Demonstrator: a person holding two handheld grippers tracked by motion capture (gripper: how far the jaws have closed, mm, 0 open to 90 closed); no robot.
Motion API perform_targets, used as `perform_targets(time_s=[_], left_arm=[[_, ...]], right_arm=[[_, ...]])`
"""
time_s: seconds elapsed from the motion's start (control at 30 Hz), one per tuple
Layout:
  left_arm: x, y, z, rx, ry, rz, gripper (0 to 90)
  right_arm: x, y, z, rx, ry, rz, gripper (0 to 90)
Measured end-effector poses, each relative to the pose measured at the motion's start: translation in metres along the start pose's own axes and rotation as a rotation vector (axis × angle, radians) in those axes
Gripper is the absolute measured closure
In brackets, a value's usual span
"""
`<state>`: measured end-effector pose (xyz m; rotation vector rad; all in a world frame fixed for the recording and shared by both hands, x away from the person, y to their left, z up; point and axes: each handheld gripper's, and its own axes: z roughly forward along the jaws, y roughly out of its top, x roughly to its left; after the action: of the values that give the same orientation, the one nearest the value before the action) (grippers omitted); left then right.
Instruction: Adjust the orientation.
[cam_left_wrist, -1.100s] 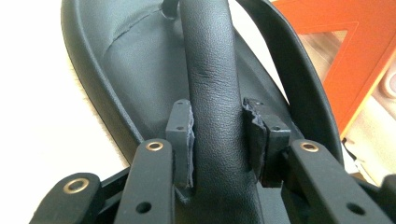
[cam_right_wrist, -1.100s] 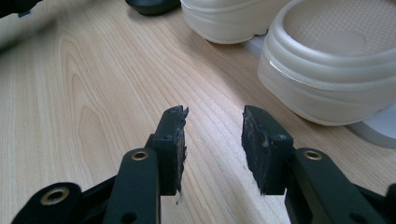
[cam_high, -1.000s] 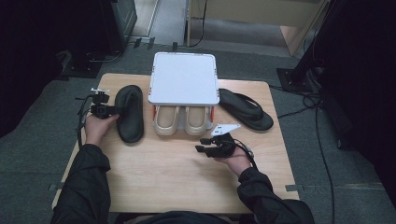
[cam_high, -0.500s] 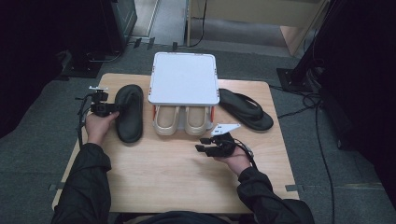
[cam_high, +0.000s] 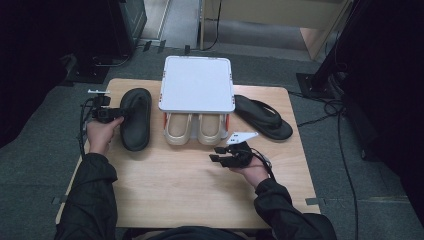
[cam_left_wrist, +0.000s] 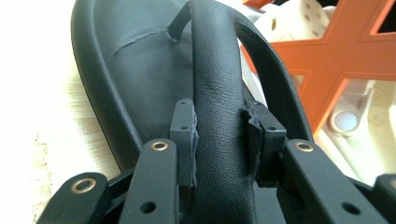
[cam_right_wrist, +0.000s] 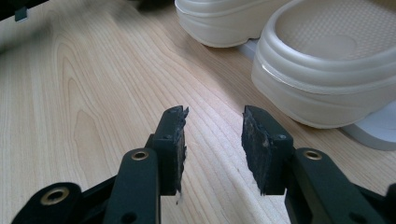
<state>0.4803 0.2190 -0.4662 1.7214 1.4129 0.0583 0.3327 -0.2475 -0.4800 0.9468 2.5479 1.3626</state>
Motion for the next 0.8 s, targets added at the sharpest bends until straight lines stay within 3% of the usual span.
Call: perform_targets(time_s=[0.8], left_arm=[[-0.018, 0.014, -0.016, -0.019, -0.023, 0.012, 68.2]], right_arm=[[0.000, 0.000, 0.001, 0.003, 0.002, 0.000, 59.9]])
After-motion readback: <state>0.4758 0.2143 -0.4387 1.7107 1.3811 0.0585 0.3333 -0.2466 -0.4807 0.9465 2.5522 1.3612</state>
